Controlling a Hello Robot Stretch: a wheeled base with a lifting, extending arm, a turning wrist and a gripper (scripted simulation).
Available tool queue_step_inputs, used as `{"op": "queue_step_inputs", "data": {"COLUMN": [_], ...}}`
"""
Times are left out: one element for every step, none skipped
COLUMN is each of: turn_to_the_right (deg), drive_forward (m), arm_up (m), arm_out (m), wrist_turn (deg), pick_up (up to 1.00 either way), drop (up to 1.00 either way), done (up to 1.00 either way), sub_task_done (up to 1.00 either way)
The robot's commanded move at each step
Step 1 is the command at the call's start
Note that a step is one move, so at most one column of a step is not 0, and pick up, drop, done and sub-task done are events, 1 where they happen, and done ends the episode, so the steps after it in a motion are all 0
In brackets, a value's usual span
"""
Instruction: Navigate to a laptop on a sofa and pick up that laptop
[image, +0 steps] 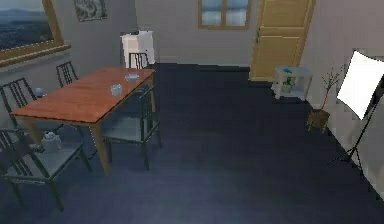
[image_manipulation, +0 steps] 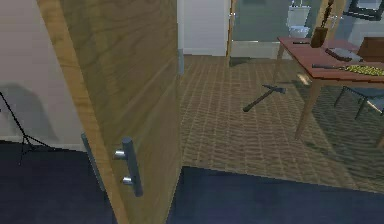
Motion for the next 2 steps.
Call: {"op": "queue_step_inputs", "data": {"turn_to_the_right": [9.0, 0.0], "drive_forward": [0.00, 1.00], "arm_up": [0.00, 0.00], "arm_out": [0.00, 0.00], "wrist_turn": [0.0, 0.0], "pick_up": [0.00, 0.00], "drop": [0.00, 0.00], "done": [0.00, 0.00], "sub_task_done": [0.00, 0.00]}}
